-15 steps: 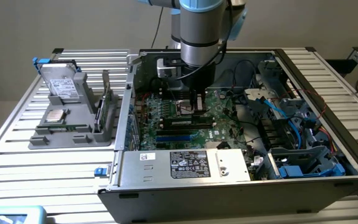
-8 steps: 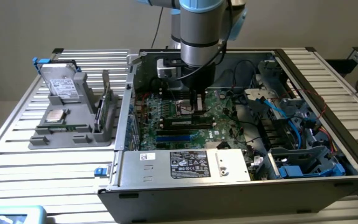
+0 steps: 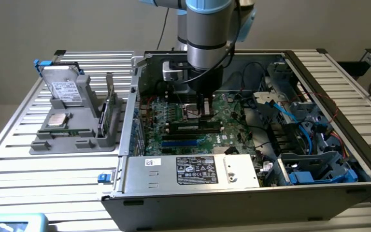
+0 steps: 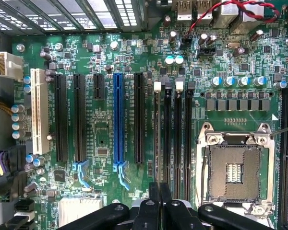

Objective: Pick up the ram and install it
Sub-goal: 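Insert the ram into the slot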

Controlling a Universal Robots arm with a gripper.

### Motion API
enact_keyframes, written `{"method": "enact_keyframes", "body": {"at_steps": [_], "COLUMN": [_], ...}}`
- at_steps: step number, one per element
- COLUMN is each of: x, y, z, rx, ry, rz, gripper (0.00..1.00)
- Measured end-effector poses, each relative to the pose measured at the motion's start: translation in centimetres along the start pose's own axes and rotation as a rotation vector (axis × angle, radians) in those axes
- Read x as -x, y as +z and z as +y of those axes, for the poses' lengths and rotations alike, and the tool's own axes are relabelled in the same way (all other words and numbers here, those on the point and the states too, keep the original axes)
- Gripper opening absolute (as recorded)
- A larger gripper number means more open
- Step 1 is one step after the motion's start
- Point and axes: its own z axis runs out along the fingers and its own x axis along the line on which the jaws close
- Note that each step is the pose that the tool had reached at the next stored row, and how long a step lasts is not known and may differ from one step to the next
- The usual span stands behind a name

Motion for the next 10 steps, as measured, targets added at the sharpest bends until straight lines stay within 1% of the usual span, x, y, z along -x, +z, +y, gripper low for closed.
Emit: {"method": "enact_keyframes", "body": {"at_steps": [6,7,8,9,10], "x": [0.01,0.01,0.01,0.01,0.01], "y": [0.10,0.10,0.10,0.10,0.07], "z": [0.17,0.19,0.19,0.19,0.19], "rx": [-0.0001,-0.0002,-0.0002,-0.0002,-0.0002], "ry": [0.000,0.000,0.000,0.000,0.000], "rz": [-0.0002,-0.0002,-0.0002,-0.0002,-0.0002], "gripper": [0.13,0.19,0.19,0.25,0.25]}}
